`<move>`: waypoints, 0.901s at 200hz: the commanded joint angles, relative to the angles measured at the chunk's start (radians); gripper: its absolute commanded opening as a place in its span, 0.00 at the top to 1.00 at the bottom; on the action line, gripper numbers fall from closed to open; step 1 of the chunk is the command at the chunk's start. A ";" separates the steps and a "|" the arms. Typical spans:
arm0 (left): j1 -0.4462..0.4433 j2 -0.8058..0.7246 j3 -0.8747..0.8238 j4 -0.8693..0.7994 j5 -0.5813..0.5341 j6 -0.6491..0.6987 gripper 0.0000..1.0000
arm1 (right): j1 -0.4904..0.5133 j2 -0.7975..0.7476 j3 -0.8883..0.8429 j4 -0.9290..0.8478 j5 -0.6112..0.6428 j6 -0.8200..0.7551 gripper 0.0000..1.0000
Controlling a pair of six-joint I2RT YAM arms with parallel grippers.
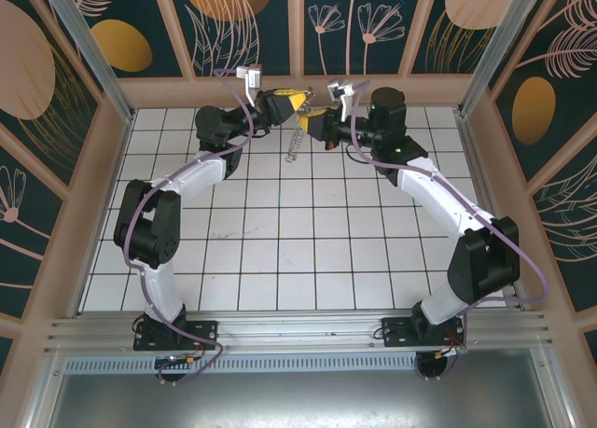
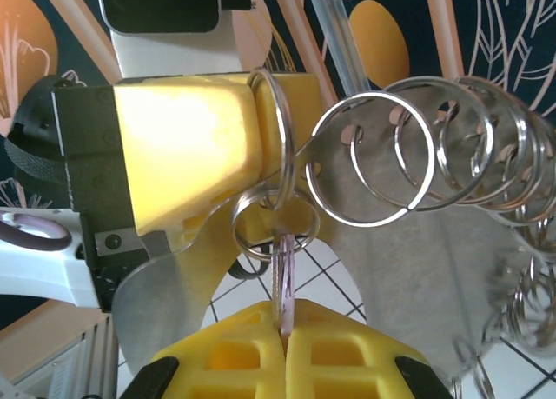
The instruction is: Put the keys on the keyring
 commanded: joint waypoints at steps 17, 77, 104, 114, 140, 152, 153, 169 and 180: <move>-0.004 -0.068 -0.006 -0.007 -0.018 0.066 1.00 | -0.005 -0.112 -0.045 -0.077 0.056 -0.056 1.00; -0.003 -0.070 -0.009 -0.020 -0.022 0.080 1.00 | -0.044 -0.183 -0.080 -0.123 0.074 -0.073 1.00; -0.004 -0.069 -0.005 -0.020 -0.014 0.077 1.00 | -0.051 -0.185 -0.072 -0.138 0.074 -0.082 1.00; -0.004 -0.070 -0.005 -0.020 -0.012 0.079 1.00 | -0.050 -0.182 -0.061 -0.147 0.074 -0.088 1.00; -0.004 -0.070 -0.006 -0.021 -0.006 0.078 1.00 | -0.052 -0.164 -0.025 -0.173 0.072 -0.102 1.00; -0.004 -0.070 -0.008 -0.021 -0.004 0.079 1.00 | -0.051 -0.153 -0.002 -0.190 0.068 -0.109 1.00; -0.004 -0.070 -0.008 -0.021 -0.003 0.079 1.00 | -0.052 -0.152 0.000 -0.192 0.068 -0.110 1.00; -0.004 -0.070 -0.011 -0.020 -0.003 0.079 1.00 | -0.051 -0.137 0.032 -0.211 0.062 -0.119 1.00; -0.004 -0.068 -0.012 -0.018 -0.002 0.079 1.00 | -0.050 -0.128 0.054 -0.224 0.060 -0.125 1.00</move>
